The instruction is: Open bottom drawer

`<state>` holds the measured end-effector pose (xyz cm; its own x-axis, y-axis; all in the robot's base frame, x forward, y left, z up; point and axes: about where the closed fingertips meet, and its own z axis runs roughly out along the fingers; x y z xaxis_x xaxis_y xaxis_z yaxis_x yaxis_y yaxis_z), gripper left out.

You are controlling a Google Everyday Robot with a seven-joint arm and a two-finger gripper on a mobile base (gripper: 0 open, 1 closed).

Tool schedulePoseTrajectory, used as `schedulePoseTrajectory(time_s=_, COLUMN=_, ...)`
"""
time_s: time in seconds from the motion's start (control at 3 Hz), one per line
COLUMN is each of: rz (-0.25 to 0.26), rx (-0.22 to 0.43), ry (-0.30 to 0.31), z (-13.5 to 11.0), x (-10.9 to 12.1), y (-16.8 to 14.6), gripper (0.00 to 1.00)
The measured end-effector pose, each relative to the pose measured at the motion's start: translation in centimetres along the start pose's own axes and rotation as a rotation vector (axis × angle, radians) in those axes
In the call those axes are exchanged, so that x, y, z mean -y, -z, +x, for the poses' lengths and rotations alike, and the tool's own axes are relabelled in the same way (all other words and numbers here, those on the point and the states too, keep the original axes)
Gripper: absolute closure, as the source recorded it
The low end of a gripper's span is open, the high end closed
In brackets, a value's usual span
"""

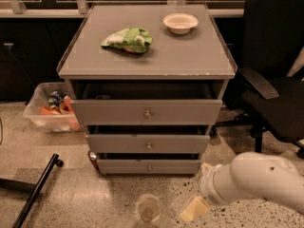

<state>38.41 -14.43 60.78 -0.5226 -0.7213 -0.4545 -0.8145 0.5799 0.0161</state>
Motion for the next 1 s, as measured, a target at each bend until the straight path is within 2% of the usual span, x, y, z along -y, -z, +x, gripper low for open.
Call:
schedulePoseTrajectory(time_s=0.33, rz=-0.02, rx=0.046, ry=-0.034, z=2.7, x=0.7, y=-7.0, gripper=0.0)
schedulePoseTrajectory(time_s=0.67, rz=-0.035, rx=0.039, ry=-0.105, z=5.7, x=0.1, y=-13.4, gripper=0.0)
schedulePoseTrajectory(time_s=1.0, rz=0.004, rx=0.082, ry=-0.131, z=4.3, x=1.1, y=-14.3, gripper=0.0)
